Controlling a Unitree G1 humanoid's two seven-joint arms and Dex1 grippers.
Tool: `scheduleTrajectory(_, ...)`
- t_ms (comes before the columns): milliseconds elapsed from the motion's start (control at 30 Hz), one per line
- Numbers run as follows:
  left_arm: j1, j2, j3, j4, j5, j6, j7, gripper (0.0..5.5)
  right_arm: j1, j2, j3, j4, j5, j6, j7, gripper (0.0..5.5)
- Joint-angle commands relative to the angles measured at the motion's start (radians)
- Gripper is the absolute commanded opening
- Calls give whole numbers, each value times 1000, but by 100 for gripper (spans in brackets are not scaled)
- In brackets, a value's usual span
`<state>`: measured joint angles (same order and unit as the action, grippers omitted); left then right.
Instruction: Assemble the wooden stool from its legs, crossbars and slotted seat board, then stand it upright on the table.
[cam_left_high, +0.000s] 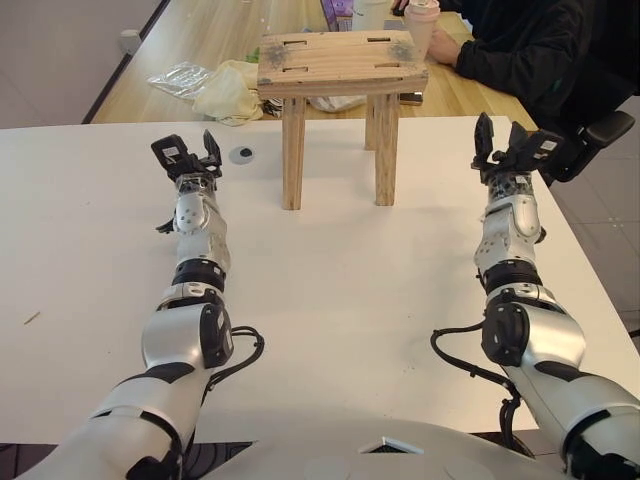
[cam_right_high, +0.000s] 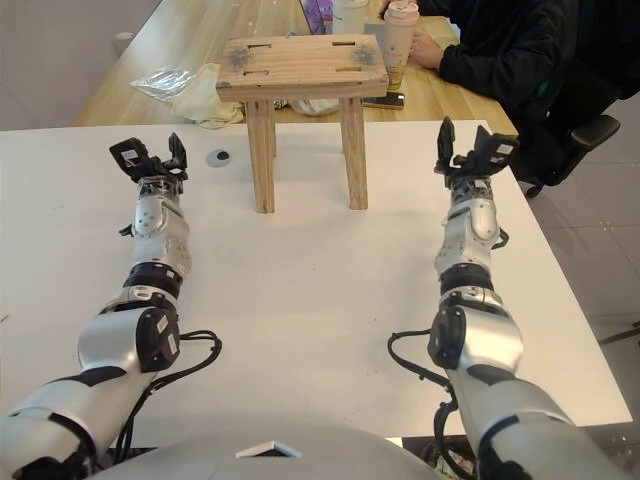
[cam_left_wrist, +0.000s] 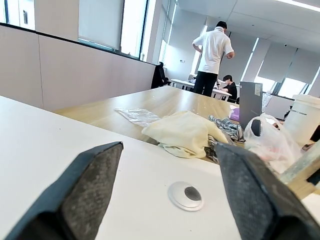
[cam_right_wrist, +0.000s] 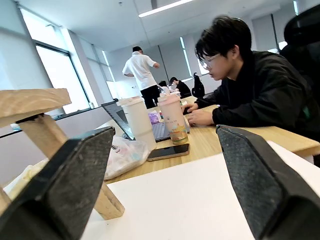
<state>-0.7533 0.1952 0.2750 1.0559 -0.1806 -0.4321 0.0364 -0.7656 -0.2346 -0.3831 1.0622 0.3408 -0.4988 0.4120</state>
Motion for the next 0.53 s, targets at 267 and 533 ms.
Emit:
scheduleTrajectory(267,62,-60,-100,-46,150,-80,113,338,-28,44,47,2,-40,-19,12,373)
scheduleTrajectory(533,71,-87,-106,-50,147,-78,121,338,-51,29,55,14,-52,-15,-4,373)
